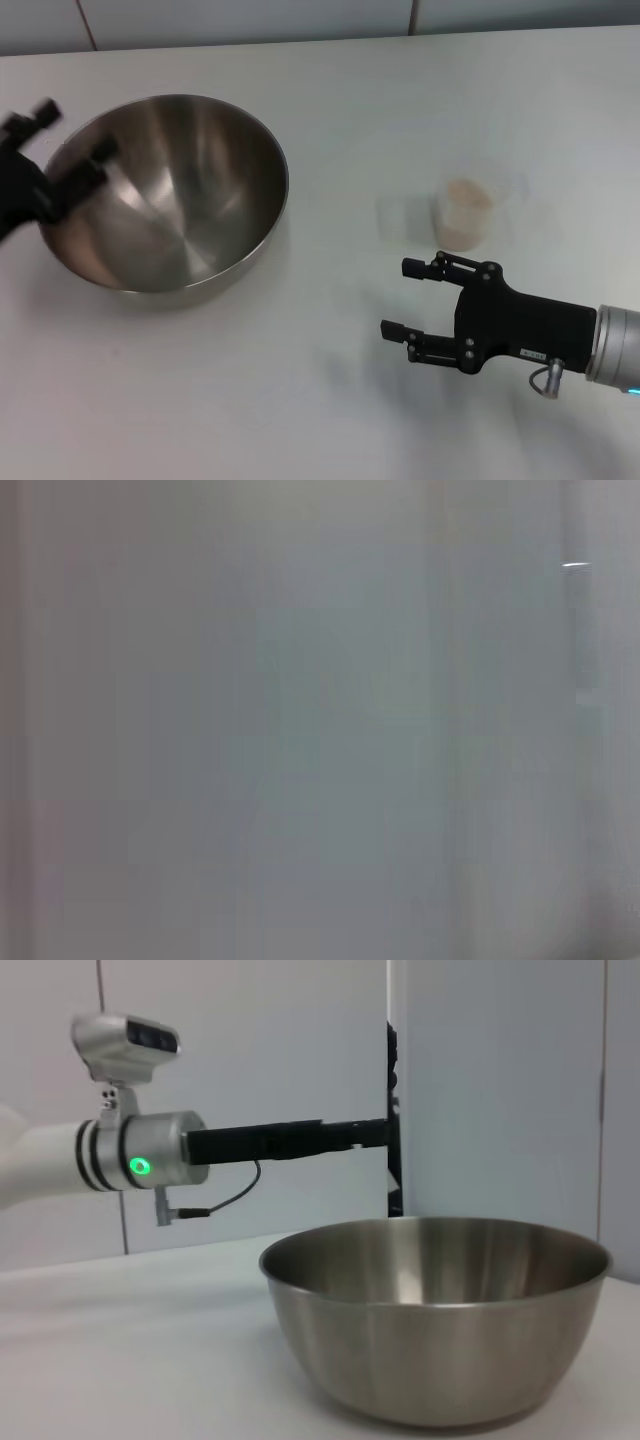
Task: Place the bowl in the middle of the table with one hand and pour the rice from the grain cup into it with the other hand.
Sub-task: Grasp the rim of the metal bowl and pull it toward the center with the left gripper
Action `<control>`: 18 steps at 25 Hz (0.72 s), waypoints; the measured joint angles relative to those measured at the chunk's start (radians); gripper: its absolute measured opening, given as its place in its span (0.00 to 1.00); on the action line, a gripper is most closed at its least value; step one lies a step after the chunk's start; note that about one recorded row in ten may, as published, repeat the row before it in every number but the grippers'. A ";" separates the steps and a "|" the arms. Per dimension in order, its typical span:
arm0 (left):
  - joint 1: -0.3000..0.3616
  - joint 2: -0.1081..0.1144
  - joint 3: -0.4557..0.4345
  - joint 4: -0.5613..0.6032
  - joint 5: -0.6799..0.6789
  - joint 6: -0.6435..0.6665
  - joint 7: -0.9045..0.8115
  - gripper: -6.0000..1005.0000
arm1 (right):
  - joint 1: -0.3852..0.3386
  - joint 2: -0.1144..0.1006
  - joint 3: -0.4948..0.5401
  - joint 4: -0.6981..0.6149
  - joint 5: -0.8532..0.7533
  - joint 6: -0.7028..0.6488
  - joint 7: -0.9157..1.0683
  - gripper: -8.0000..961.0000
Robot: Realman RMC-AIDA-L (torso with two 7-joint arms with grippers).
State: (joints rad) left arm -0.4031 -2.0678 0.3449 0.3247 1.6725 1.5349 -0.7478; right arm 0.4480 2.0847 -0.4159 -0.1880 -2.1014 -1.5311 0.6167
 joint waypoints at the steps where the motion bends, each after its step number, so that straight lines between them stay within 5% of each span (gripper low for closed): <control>1: -0.007 0.000 -0.018 -0.001 -0.029 -0.037 0.000 0.79 | 0.000 0.000 0.000 0.002 0.005 0.000 0.000 0.79; 4: -0.028 -0.001 -0.040 -0.004 -0.103 -0.136 0.000 0.79 | -0.001 0.000 0.000 0.010 0.020 0.000 -0.009 0.79; 18: -0.048 -0.002 -0.037 -0.006 -0.124 -0.186 -0.010 0.79 | -0.003 -0.001 0.011 0.029 0.025 0.005 -0.039 0.79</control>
State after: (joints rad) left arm -0.4513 -2.0693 0.3076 0.3191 1.5482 1.3485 -0.7580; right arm 0.4451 2.0838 -0.4049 -0.1595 -2.0768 -1.5259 0.5778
